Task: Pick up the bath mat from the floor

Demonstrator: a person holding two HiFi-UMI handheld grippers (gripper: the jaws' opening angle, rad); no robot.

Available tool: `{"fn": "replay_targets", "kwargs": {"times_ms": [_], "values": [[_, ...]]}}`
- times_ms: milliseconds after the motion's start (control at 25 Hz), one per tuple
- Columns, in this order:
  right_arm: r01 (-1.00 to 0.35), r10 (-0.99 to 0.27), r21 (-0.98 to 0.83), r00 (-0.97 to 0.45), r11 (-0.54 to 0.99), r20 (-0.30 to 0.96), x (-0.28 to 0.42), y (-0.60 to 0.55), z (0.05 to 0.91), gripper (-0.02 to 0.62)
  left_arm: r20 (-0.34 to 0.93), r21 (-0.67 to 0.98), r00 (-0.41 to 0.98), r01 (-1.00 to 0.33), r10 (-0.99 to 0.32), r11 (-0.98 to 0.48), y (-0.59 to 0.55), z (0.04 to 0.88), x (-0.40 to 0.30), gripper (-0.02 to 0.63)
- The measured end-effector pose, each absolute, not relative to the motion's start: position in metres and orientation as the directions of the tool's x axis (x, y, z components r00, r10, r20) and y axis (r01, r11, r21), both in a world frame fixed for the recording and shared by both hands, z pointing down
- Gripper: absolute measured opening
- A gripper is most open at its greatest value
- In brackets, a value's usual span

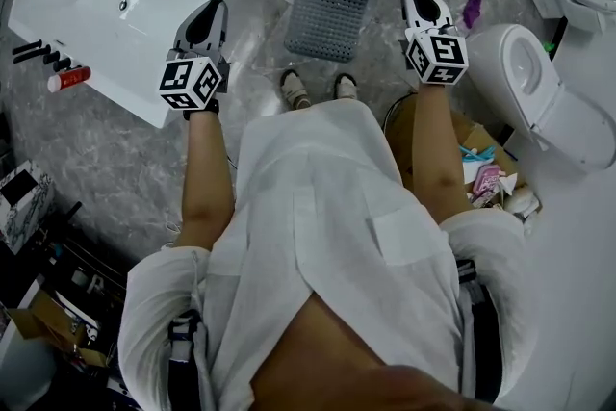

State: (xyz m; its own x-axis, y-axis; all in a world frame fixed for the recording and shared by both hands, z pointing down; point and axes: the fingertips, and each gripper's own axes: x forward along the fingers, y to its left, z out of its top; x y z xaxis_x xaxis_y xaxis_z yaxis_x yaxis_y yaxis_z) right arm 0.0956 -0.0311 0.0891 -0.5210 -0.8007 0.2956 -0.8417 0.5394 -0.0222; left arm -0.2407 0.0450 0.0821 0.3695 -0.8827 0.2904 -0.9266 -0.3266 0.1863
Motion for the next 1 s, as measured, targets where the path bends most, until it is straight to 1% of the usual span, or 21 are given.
{"fn": "replay_targets", "kwargs": {"times_ms": [200, 440, 680, 1000], "values": [[-0.828, -0.773, -0.044, -0.540, 0.560, 0.333, 0.110, -0.051, 0.132, 0.031, 0.297, 0.190, 0.368, -0.927, -0.881, -0.323, 0.018, 0.106, -0.214, 0.038], [-0.821, -0.746, -0.057, -0.543, 0.568, 0.387, 0.122, -0.078, 0.214, 0.031, 0.283, 0.186, 0.391, -0.918, -0.876, -0.350, -0.021, 0.156, -0.179, 0.038], [-0.836, -0.747, -0.062, -0.518, 0.545, 0.417, 0.125, -0.107, 0.319, 0.032, 0.291, 0.208, 0.432, -0.899, -0.853, -0.385, -0.058, 0.250, -0.159, 0.038], [-0.867, -0.746, -0.091, -0.471, 0.490, 0.471, 0.133, -0.134, 0.461, 0.032, 0.303, 0.242, 0.451, -0.888, -0.839, -0.390, -0.105, 0.379, -0.149, 0.038]]}}
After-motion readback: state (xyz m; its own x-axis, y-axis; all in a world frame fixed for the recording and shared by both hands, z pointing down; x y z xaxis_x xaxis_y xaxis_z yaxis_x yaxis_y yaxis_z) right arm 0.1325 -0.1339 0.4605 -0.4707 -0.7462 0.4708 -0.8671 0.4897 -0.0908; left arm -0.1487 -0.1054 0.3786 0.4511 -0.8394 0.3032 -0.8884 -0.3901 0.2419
